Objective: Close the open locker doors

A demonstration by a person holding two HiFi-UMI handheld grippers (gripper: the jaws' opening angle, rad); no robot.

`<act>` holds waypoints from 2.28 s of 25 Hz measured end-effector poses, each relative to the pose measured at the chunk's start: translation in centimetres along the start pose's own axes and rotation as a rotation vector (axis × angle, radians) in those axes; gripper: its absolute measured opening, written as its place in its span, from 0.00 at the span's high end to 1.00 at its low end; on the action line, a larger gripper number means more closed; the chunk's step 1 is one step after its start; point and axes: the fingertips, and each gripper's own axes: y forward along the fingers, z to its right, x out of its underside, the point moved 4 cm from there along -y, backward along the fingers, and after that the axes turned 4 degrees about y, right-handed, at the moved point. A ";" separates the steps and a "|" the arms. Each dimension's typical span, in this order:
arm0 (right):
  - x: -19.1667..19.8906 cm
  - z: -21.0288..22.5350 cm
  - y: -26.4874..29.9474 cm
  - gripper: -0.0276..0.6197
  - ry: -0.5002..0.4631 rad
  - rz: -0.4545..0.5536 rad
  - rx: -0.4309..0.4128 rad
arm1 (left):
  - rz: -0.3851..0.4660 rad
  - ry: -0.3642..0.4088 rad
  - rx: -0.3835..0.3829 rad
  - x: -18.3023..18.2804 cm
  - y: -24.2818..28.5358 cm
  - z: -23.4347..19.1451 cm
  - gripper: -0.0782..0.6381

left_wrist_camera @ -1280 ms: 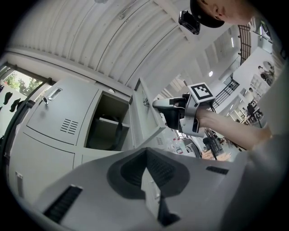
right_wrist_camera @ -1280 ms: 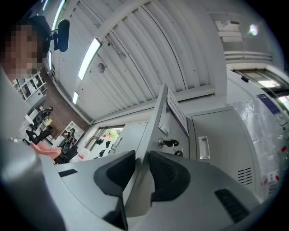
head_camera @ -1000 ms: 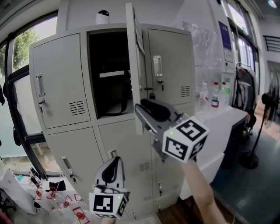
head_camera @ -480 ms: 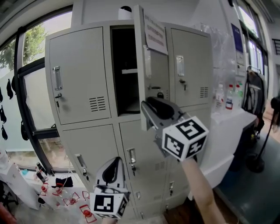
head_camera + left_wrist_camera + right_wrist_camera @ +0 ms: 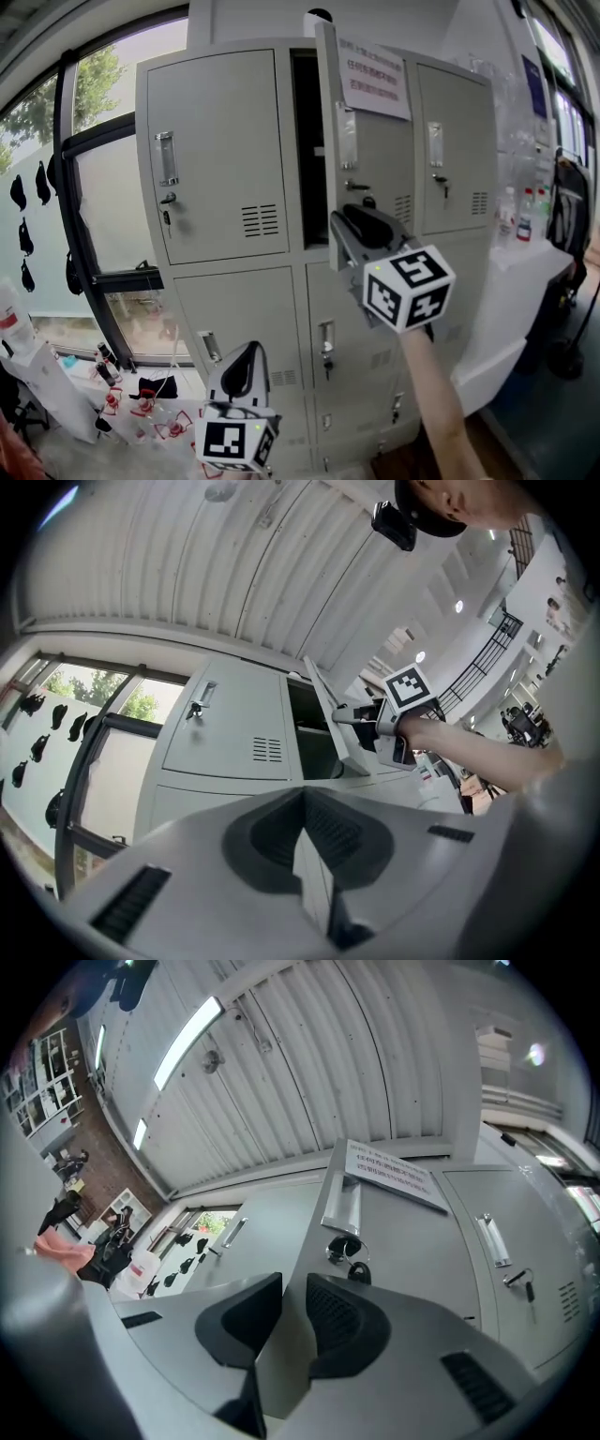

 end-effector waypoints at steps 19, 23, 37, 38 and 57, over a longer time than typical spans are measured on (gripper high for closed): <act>7.9 7.1 6.6 0.90 0.069 -0.170 0.195 | -0.044 -0.059 -0.097 5.0 0.2 -7.4 0.88; 7.9 7.2 6.6 0.90 0.077 -0.156 0.205 | -0.049 -0.068 -0.090 5.1 0.8 -7.1 0.88; 6.4 6.3 5.6 0.90 0.087 -0.105 0.171 | -0.031 -0.052 -0.070 4.2 0.8 -6.4 0.88; 5.6 5.9 5.1 0.90 0.077 -0.078 0.161 | -0.029 -0.053 -0.069 4.1 0.8 -6.2 0.88; 7.8 -6.1 -16.8 0.95 -0.022 0.056 0.159 | 0.048 -0.067 0.060 3.0 -1.8 4.5 0.88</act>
